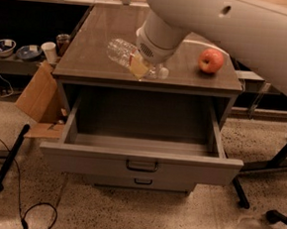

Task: Place water bottle into top drawer

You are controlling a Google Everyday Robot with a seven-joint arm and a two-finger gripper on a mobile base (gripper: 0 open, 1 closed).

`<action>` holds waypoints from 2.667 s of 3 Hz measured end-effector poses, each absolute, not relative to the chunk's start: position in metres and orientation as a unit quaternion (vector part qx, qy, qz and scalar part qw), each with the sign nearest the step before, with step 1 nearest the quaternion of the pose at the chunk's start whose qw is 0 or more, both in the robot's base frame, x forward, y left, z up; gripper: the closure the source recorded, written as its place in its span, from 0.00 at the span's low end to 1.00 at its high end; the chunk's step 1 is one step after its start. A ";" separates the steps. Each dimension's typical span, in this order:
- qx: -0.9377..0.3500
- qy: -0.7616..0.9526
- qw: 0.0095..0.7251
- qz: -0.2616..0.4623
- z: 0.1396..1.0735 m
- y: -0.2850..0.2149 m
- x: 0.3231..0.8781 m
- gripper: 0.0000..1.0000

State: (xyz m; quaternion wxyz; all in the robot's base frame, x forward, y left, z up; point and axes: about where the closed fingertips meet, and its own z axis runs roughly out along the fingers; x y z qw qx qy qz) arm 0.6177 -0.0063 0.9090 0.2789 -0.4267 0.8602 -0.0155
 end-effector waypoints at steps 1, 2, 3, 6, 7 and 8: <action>-0.447 0.851 0.275 -0.015 0.897 -0.018 0.591 1.00; -0.476 0.839 0.263 -0.008 0.881 -0.020 0.570 1.00; -0.522 0.816 0.250 0.003 0.865 -0.006 0.556 1.00; -0.616 0.764 0.187 0.042 0.778 0.032 0.545 1.00; -0.576 0.793 0.190 0.053 0.732 0.031 0.560 1.00; -0.519 0.830 0.197 0.058 0.711 0.028 0.576 1.00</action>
Offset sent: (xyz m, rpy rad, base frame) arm -0.0721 -0.0166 -0.0493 -0.0479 0.0539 0.1818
